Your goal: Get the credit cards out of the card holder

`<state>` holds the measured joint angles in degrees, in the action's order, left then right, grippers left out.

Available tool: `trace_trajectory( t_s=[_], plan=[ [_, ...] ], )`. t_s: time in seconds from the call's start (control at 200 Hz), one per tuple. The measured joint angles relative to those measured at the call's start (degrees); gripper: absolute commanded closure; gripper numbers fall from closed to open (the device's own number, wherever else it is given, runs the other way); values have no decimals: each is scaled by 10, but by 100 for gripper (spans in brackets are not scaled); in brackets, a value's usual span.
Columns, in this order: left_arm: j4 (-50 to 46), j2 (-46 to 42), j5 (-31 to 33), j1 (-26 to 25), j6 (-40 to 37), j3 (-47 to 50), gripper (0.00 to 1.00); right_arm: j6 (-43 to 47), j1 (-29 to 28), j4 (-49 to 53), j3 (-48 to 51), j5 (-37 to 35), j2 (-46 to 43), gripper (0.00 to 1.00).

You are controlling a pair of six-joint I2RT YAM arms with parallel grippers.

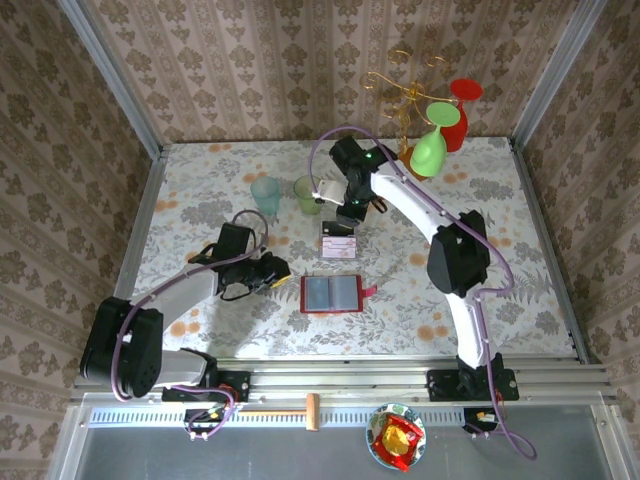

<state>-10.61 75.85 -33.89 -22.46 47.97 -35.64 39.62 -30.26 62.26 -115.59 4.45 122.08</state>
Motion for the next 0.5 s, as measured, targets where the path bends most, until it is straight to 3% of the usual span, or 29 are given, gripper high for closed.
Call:
trace_trajectory(
  t_s=[0.28, 0.5],
  plan=[
    [19, 39, -10, -13, 0, -1, 80, -212, -9, -155, 155, 2, -93, 74],
    [31, 54, -15, -21, 0, -4, 80, -296, -6, -235, 173, -4, -92, 73]
  ],
)
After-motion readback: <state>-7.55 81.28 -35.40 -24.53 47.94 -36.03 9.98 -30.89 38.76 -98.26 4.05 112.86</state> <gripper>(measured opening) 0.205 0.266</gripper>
